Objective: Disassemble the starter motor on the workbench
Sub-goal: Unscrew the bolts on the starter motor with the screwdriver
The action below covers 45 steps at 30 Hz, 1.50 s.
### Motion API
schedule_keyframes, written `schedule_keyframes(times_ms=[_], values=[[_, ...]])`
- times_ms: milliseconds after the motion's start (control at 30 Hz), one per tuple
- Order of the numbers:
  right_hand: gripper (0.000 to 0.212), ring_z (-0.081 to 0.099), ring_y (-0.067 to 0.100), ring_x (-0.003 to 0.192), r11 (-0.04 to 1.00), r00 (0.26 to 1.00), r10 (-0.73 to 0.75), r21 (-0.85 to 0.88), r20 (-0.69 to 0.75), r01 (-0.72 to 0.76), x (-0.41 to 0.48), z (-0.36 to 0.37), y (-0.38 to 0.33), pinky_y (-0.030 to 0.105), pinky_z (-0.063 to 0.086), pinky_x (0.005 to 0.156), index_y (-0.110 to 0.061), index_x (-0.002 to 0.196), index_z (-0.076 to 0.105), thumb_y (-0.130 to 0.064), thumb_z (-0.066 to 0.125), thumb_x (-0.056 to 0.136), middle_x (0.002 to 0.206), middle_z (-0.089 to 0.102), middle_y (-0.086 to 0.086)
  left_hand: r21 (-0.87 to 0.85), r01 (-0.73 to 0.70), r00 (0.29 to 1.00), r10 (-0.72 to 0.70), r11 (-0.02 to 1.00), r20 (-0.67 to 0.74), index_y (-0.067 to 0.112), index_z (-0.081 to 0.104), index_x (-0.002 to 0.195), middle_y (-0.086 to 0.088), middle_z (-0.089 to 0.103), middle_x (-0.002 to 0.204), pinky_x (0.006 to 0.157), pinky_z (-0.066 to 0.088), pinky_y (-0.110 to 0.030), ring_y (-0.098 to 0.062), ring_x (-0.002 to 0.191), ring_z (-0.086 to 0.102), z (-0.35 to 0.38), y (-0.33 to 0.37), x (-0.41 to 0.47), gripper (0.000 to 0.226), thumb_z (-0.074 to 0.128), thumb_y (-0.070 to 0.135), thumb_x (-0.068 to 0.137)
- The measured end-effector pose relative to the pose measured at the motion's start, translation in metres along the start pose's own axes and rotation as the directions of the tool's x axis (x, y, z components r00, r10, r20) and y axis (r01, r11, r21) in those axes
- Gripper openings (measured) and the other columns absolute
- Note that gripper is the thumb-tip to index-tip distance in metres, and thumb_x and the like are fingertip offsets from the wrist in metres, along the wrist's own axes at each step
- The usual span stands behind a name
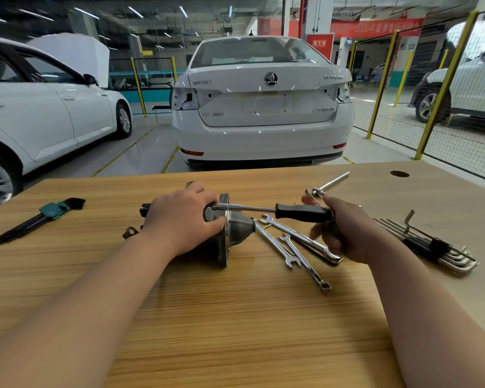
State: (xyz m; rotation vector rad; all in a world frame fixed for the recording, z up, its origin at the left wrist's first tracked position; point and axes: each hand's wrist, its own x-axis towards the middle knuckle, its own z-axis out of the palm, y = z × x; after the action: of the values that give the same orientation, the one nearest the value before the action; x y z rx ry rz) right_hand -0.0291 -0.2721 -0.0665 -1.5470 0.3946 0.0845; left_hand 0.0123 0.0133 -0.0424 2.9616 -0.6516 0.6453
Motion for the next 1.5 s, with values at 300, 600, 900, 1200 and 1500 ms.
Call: schedule_keyframes(times_ms=[300, 600, 900, 1200, 1500], values=[[0.027, 0.045, 0.012, 0.042, 0.882, 0.897, -0.441, -0.206, -0.041, 0.424, -0.002, -0.002, 0.011, 0.024, 0.044, 0.042, -0.020, 0.112, 0.060, -0.034, 0.038, 0.105, 0.053, 0.048, 0.001, 0.023, 0.038, 0.999, -0.038, 0.999, 0.029, 0.043, 0.050, 0.104, 0.019, 0.043, 0.101, 0.053, 0.021, -0.026, -0.007, 0.081, 0.040, 0.002, 0.000, 0.005, 0.039, 0.045, 0.071, 0.078], [0.033, 0.059, 0.026, 0.073, 0.769, 0.795, -0.605, -0.232, 0.035, 0.595, -0.009, -0.006, 0.011, 0.016, 0.049, 0.053, -0.044, 0.112, 0.051, -0.013, 0.046, 0.101, 0.084, 0.053, 0.016, 0.008, 0.050, 0.998, -0.050, 0.999, 0.033, 0.042, 0.052, 0.106, 0.018, 0.044, 0.101, 0.058, 0.024, -0.028, -0.007, 0.083, 0.041, 0.003, -0.001, 0.007, 0.043, 0.045, 0.073, 0.076], [0.028, 0.072, 0.017, 0.084, 0.821, 0.839, -0.542, 0.237, 0.041, 0.519, 0.000, -0.008, 0.016, 0.019, 0.055, 0.068, -0.020, 0.106, 0.062, -0.005, 0.064, 0.083, 0.109, 0.058, 0.018, 0.005, 0.052, 0.997, -0.052, 0.999, 0.053, 0.042, 0.050, 0.111, 0.016, 0.049, 0.112, 0.065, 0.029, -0.030, -0.011, 0.095, 0.051, 0.001, 0.000, 0.007, 0.047, 0.046, 0.073, 0.076], [0.020, 0.067, 0.016, 0.072, 0.832, 0.853, -0.521, 0.233, 0.020, 0.503, -0.002, -0.007, 0.014, 0.024, 0.057, 0.068, -0.014, 0.101, 0.063, 0.002, 0.056, 0.092, 0.093, 0.056, 0.015, 0.011, 0.048, 0.994, -0.049, 0.999, 0.099, 0.046, 0.048, 0.115, 0.019, 0.039, 0.102, 0.057, 0.024, -0.028, -0.007, 0.087, 0.043, 0.000, 0.000, 0.007, 0.047, 0.043, 0.074, 0.078], [0.032, 0.052, 0.016, 0.051, 0.860, 0.862, -0.502, -0.156, -0.079, 0.486, -0.013, 0.000, 0.008, 0.023, 0.049, 0.048, -0.009, 0.094, 0.066, -0.039, 0.053, 0.097, 0.066, 0.050, 0.013, 0.004, 0.034, 0.996, -0.034, 0.999, 0.084, 0.044, 0.051, 0.113, 0.021, 0.042, 0.106, 0.060, 0.025, -0.029, -0.006, 0.088, 0.044, -0.001, 0.000, 0.006, 0.044, 0.043, 0.072, 0.080]])
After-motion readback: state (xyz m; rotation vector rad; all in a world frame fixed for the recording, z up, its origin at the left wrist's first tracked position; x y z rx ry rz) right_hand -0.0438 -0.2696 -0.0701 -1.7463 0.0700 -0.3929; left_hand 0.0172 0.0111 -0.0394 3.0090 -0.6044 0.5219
